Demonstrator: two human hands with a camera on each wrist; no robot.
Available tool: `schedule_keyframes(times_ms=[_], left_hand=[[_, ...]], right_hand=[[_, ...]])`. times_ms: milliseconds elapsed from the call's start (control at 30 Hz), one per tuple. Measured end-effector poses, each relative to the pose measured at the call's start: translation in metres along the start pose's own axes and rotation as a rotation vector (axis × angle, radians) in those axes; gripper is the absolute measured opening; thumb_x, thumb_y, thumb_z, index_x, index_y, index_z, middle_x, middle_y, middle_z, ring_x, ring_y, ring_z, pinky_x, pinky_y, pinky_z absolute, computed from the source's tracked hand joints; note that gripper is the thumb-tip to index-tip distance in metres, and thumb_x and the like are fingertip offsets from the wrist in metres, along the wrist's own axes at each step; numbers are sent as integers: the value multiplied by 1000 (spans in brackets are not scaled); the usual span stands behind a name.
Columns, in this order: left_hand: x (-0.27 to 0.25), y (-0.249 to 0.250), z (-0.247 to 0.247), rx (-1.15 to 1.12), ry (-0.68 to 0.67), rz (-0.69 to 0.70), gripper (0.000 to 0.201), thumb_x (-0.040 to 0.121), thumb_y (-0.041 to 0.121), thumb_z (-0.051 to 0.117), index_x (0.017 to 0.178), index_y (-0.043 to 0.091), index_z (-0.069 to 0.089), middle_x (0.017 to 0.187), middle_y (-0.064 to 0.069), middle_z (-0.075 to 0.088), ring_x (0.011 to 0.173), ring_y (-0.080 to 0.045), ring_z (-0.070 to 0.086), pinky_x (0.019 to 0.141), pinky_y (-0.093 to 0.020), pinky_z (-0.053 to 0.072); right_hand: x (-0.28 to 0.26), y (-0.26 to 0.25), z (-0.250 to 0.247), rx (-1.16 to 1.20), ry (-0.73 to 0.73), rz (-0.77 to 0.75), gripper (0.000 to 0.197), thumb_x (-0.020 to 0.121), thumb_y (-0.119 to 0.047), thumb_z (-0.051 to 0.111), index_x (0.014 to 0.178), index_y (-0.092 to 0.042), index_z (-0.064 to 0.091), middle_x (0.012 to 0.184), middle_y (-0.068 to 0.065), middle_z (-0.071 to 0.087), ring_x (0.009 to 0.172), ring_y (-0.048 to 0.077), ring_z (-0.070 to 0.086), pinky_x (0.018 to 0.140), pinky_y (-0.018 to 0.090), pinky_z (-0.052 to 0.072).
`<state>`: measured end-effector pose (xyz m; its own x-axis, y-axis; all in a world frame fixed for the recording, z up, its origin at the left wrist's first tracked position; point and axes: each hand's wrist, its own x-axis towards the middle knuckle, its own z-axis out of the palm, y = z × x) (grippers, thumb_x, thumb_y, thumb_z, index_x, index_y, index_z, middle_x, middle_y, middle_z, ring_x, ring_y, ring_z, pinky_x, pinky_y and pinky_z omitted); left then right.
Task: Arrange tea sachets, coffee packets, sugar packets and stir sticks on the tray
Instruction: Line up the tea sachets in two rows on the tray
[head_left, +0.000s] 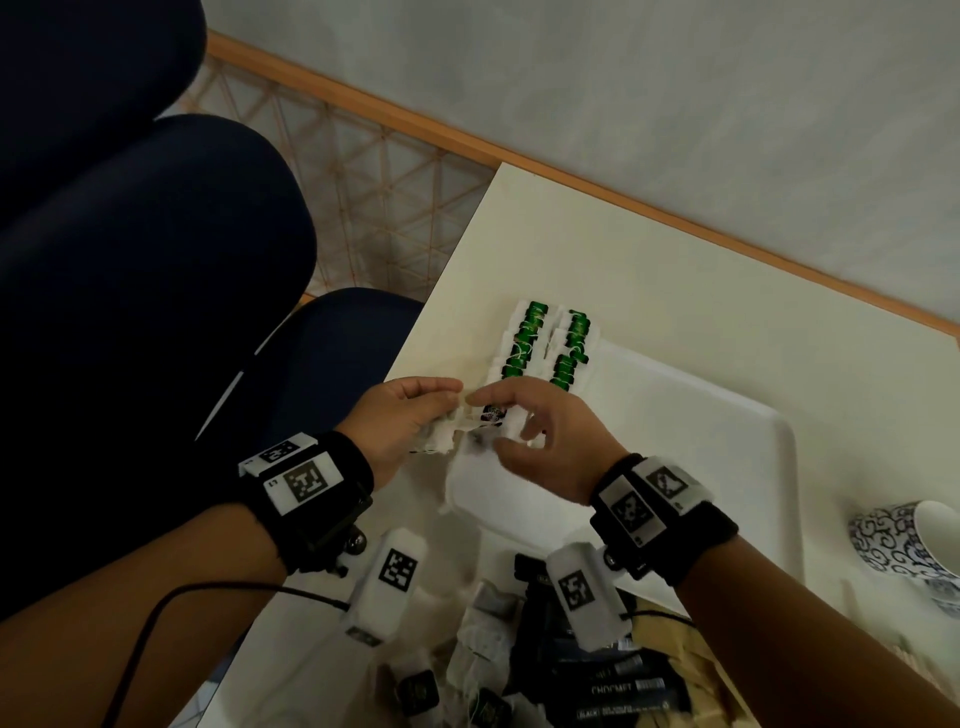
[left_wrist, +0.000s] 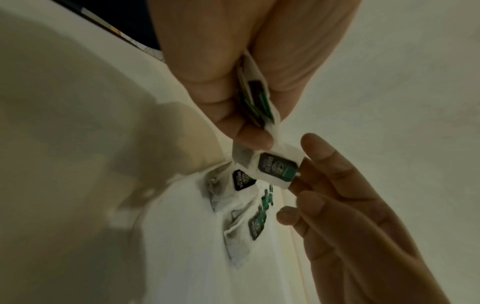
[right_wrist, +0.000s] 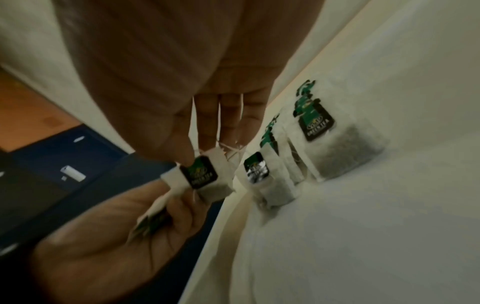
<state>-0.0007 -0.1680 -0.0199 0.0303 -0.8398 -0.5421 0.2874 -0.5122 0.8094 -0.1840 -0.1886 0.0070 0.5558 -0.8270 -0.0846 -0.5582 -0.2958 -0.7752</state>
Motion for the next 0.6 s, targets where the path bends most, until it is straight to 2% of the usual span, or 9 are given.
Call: schedule_keyframes(times_ms=[67, 167, 233, 267, 367, 433, 500, 600], left_hand=[[-1, 0, 3, -7, -8, -18, 12, 90, 6, 61, 94, 13, 69, 85, -7, 68, 70, -14, 64, 57, -23, 54], [-2, -2, 6, -17, -26, -47, 11, 90, 6, 61, 96, 13, 69, 85, -7, 69, 72, -17, 64, 68, -29, 54], [-3, -3, 6, -7, -30, -56, 12, 90, 7, 61, 96, 13, 69, 84, -6, 68, 71, -17, 64, 67, -28, 53], [-4, -3, 6, -1, -29, -59, 12, 90, 7, 61, 95, 14, 69, 83, -6, 68, 71, -16, 63, 66, -28, 53], [-5, -4, 5, 29, -21, -64, 11, 90, 8, 61, 93, 15, 69, 82, -2, 68, 70, -14, 63, 61, -25, 52], [-5, -3, 4, 49, -25, -69, 13, 91, 7, 59, 94, 15, 68, 83, -2, 68, 71, -12, 63, 58, -23, 53], [-5, -2, 4, 60, -44, -88, 18, 92, 3, 55, 96, 14, 67, 85, -3, 68, 73, -12, 63, 59, -23, 54], [-6, -1, 3, 60, -87, -122, 24, 91, -4, 49, 100, 12, 65, 94, -9, 67, 80, -16, 63, 63, -25, 54]], right_hand=[[-2, 1, 4, -98, 3, -25, 24, 84, -21, 68, 105, -32, 67, 104, -17, 63, 89, -5, 53, 71, 10, 41], [-7, 5, 2, 28, 113, 81, 12, 86, -18, 68, 90, -28, 73, 87, -15, 69, 77, -4, 58, 68, 10, 43], [-10, 7, -3, 165, 153, 149, 15, 86, -14, 68, 88, -28, 72, 80, -11, 72, 74, 1, 63, 69, 16, 49], [-12, 7, -7, 200, 156, 178, 15, 86, -12, 67, 89, -26, 72, 79, -10, 72, 71, 3, 64, 66, 16, 49], [-18, 8, -15, 182, 96, 270, 16, 87, -11, 66, 90, -26, 72, 76, -10, 70, 58, 0, 60, 51, 11, 42], [-20, 13, -19, 128, 22, 312, 18, 87, -12, 65, 90, -28, 71, 77, -9, 71, 60, 5, 63, 49, 13, 42], [-22, 19, -21, 31, -43, 312, 20, 88, -12, 64, 93, -29, 72, 81, -6, 73, 66, 4, 64, 55, 10, 43], [-21, 27, -23, -161, -86, 292, 26, 88, -10, 62, 100, -30, 71, 92, -8, 72, 83, 2, 65, 79, 13, 48]])
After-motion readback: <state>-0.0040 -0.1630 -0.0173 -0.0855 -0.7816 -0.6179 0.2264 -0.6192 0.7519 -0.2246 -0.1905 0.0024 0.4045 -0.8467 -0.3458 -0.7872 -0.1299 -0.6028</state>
